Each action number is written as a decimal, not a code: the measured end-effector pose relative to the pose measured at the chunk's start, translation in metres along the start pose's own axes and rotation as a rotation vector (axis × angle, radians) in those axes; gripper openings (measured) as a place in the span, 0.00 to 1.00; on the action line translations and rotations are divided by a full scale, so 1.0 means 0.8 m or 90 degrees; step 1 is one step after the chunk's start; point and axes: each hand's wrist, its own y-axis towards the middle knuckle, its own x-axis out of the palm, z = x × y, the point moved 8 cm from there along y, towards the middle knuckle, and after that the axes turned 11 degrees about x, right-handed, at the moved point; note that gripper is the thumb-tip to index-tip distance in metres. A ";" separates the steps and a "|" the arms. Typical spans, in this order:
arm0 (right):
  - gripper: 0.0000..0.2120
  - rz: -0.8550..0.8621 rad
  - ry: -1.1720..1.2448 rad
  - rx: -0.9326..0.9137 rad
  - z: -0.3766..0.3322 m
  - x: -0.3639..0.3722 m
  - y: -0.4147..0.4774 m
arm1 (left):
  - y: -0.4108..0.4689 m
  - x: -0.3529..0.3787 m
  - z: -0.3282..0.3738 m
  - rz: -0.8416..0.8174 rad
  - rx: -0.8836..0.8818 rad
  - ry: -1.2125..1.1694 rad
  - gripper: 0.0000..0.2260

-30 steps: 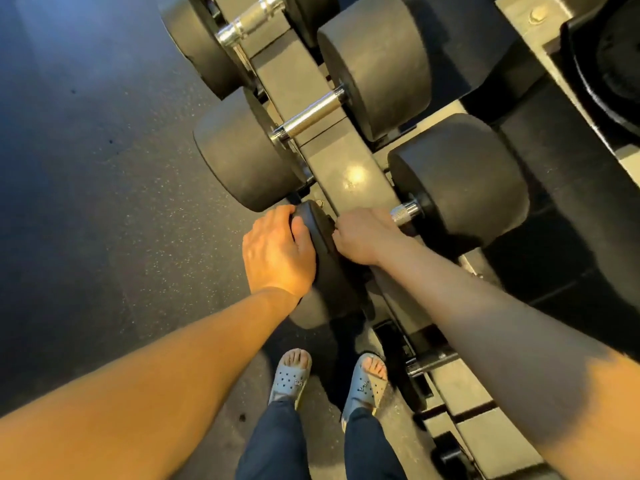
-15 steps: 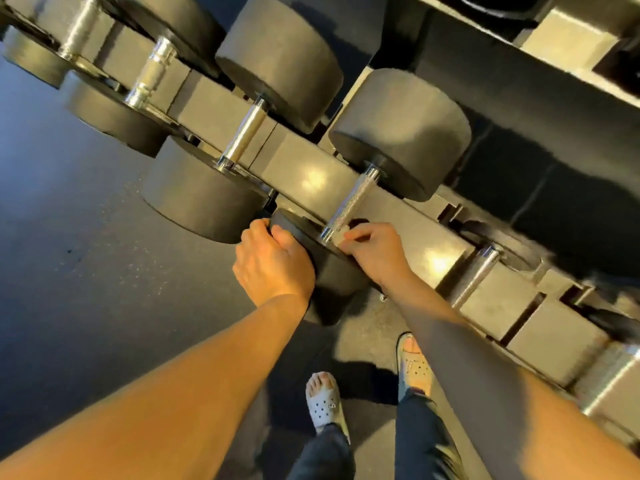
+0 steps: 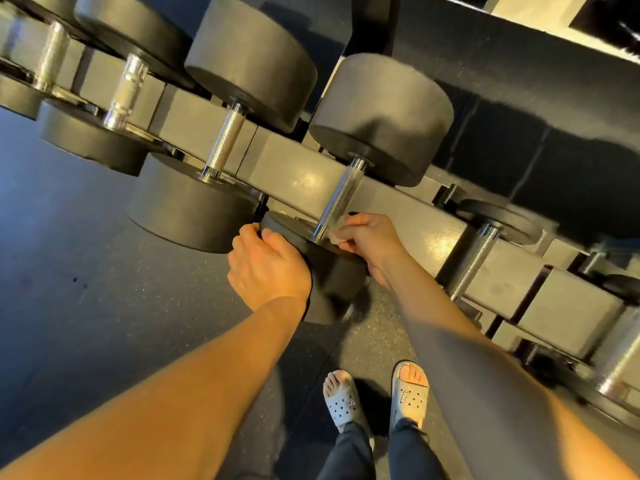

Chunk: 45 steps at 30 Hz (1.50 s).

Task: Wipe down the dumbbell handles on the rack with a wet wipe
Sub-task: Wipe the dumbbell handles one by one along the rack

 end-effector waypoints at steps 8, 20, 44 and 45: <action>0.04 0.291 -0.010 -0.377 -0.063 -0.022 -0.008 | 0.001 0.000 -0.001 0.012 -0.009 0.002 0.16; 0.03 0.282 -0.238 -0.463 -0.094 -0.011 -0.023 | 0.000 -0.001 0.000 0.030 -0.012 -0.019 0.21; 0.06 0.042 -0.959 -0.663 -0.069 0.091 -0.033 | -0.001 0.001 -0.005 0.026 -0.024 -0.029 0.19; 0.07 0.036 -1.000 -0.656 -0.074 0.090 -0.032 | -0.001 0.002 -0.005 0.023 -0.025 -0.030 0.19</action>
